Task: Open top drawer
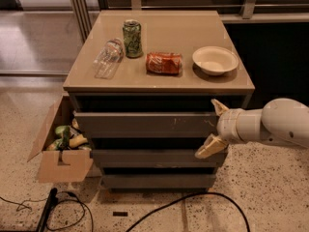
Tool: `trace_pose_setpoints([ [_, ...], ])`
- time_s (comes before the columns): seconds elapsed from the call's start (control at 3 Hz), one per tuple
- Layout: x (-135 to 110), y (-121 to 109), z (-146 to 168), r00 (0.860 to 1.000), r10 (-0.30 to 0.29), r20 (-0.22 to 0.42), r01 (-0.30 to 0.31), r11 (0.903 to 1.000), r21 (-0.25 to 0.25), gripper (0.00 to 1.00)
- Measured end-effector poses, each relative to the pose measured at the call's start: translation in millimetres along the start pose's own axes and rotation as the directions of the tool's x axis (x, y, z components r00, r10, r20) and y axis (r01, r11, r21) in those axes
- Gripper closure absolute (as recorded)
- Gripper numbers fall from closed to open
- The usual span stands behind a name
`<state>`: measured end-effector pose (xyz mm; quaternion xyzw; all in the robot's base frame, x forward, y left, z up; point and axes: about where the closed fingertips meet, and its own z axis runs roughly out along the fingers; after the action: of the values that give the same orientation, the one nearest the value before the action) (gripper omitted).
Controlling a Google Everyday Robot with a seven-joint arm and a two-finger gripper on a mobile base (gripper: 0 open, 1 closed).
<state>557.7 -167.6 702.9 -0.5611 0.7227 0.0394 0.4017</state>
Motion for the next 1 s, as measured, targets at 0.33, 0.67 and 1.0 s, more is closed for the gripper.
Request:
trace_pose_setpoints([
  [0.33, 16.2, -11.5, 12.1, 0.996, 0.078, 0.048, -0.076, 0.9961, -0.045, 0.0],
  [0.67, 16.2, -11.5, 12.1, 0.996, 0.078, 0.048, -0.076, 0.9961, -0.045, 0.0],
  [1.0, 11.4, -12.3, 20.7, 0.998, 0.058, 0.038, -0.056, 0.9971, -0.05, 0.0],
])
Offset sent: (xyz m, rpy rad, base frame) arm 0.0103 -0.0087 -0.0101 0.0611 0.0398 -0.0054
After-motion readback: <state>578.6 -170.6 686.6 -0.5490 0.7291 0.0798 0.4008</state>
